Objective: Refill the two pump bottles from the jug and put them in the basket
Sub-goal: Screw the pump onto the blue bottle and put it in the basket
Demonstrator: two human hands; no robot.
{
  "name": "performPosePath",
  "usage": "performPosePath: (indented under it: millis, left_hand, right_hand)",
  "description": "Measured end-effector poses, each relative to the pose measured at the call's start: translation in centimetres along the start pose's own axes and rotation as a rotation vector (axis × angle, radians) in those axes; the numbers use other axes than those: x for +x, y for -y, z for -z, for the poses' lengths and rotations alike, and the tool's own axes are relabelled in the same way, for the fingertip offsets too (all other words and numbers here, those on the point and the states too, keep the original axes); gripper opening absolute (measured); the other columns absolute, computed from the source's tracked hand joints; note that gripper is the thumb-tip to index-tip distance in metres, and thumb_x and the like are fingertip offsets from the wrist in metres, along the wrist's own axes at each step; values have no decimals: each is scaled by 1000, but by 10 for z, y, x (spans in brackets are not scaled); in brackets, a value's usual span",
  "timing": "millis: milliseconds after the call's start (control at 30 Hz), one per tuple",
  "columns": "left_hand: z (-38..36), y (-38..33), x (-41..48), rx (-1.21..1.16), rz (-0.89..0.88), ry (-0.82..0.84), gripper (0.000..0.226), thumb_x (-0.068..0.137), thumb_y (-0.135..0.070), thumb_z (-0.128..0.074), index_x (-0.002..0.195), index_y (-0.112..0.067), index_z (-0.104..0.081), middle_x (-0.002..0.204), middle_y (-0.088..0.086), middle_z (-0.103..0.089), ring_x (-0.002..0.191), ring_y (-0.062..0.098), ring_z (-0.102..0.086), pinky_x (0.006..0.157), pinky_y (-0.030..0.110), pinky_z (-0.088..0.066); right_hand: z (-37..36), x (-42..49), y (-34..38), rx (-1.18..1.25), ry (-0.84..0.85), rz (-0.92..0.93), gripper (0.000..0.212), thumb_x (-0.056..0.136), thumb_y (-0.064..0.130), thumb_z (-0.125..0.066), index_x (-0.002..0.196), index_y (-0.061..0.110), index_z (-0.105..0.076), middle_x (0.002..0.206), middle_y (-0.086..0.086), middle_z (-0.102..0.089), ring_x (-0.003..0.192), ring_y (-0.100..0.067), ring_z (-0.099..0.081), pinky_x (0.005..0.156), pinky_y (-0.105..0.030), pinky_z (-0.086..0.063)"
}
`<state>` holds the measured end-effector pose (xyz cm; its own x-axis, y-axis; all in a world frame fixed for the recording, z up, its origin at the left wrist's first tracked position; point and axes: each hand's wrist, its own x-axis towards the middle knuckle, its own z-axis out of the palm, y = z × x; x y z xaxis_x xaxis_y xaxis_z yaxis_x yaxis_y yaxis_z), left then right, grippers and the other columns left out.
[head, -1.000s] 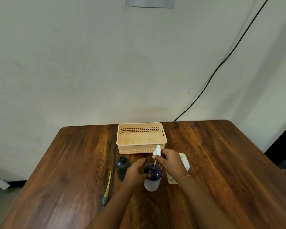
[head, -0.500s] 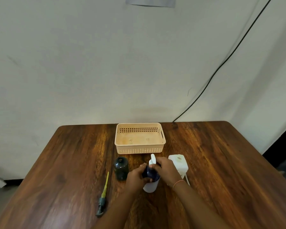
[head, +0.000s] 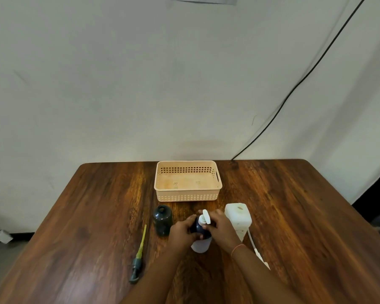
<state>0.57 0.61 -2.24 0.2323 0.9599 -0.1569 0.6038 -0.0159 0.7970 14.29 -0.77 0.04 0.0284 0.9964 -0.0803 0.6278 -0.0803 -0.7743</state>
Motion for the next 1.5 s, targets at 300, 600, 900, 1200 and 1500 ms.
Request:
performPosePath:
  millis: [300, 600, 900, 1200, 1500]
  left_hand:
    - [0, -1, -2, 23, -5, -21, 56, 82, -16, -67, 136, -18, -50, 127, 2, -63, 118, 16, -57, 94, 20, -43]
    - [0, -5, -1, 18, 6, -30, 57, 84, -10, -65, 138, -15, -46, 135, 3, -57, 126, 18, -51, 104, 26, -40]
    - [2, -8, -2, 30, 0, -14, 56, 85, -10, -64, 138, -14, -46, 135, 5, -57, 127, 19, -51, 105, 25, -39]
    - [3, -11, -2, 0, 22, -26, 54, 81, -12, -68, 133, -16, -53, 126, 4, -64, 119, 19, -57, 100, 27, -44]
    - [5, -12, -2, -9, 22, -12, 59, 79, -13, -71, 134, -15, -51, 128, 6, -63, 122, 21, -55, 104, 30, -44]
  right_hand:
    - [-1, 4, -6, 97, -58, -34, 46, 72, 2, -71, 114, 16, -57, 109, -2, -58, 103, -18, -56, 81, -16, -45]
    - [-1, 6, -4, 86, -57, -27, 46, 69, 2, -73, 109, 15, -56, 102, -6, -57, 96, -21, -57, 75, -17, -44]
    - [-2, 7, -4, 70, -79, -39, 43, 70, 6, -74, 108, 17, -56, 113, -8, -59, 105, -22, -55, 84, -24, -45]
    - [-3, 7, -4, 93, -63, -40, 42, 71, 0, -71, 107, 17, -58, 110, -10, -57, 101, -21, -55, 81, -21, -45]
    - [-4, 8, -3, 91, -37, -31, 46, 76, 3, -68, 117, 18, -56, 118, -8, -55, 109, -22, -53, 91, -27, -44]
